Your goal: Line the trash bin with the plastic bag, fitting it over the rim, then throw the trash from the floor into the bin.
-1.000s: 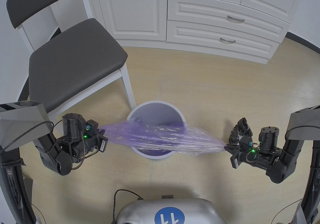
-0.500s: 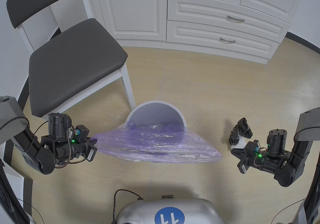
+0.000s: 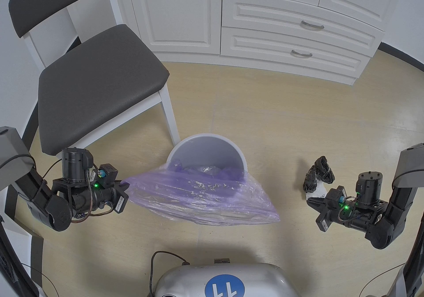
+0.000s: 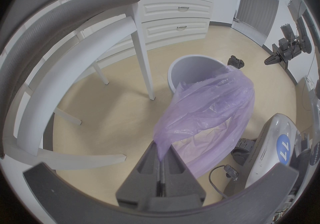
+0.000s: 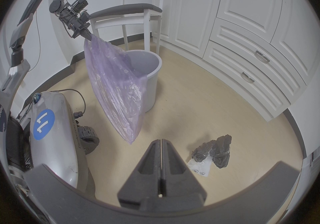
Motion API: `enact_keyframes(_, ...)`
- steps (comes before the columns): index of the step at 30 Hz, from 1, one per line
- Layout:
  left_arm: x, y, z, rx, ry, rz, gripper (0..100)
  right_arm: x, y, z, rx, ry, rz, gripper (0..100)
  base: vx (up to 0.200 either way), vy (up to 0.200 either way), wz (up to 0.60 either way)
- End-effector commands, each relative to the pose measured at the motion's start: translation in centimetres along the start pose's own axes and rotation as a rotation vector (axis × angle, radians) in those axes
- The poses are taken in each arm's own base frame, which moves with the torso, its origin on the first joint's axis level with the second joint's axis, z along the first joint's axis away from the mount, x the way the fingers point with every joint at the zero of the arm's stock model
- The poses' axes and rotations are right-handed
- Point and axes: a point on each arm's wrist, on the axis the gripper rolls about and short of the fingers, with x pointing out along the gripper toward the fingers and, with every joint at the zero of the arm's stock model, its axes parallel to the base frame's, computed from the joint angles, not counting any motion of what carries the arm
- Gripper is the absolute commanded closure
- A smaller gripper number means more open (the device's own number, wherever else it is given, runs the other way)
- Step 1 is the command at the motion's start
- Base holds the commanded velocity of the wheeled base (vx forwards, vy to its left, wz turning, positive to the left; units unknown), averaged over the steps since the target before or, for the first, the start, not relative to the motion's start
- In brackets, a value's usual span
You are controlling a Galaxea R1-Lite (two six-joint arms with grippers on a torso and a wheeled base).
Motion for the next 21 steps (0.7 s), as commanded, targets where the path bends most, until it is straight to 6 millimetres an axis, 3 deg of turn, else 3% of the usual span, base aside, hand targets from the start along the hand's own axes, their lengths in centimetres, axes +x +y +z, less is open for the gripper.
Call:
enact_keyframes(1, 1.2, -0.8, -0.5, 0.005, 0.023, -0.025, 100, 0.4, 0.1, -0.3, 0.002, 0.007, 0.008, 100, 0.000, 0.000, 0.00)
enact_keyframes(5, 4.4, -2.3, 0.0, -0.042, -0.012, -0.020, 100, 0.6, 0.0, 0.3, 0.002, -0.022, 0.002, 100, 0.000, 0.000, 0.00)
enact_keyframes(7, 5.0, -2.7, 0.2, -0.067, -0.028, 0.001, 100, 0.6, -0.1, 0.4, 0.003, -0.026, 0.001, 100, 0.000, 0.000, 0.00)
enact_keyframes(12, 9.1, -4.0, 1.3, -0.189, -0.142, 0.161, 100, 1.0, -0.1, 1.7, 0.038, -0.077, -0.011, 100, 0.000, 0.000, 0.00)
enact_keyframes(21, 9.9, -3.1, 3.1, -0.281, -0.221, 0.208, 100, 1.8, 1.4, 6.2, 0.248, -0.194, -0.043, 100, 0.000, 0.000, 0.00)
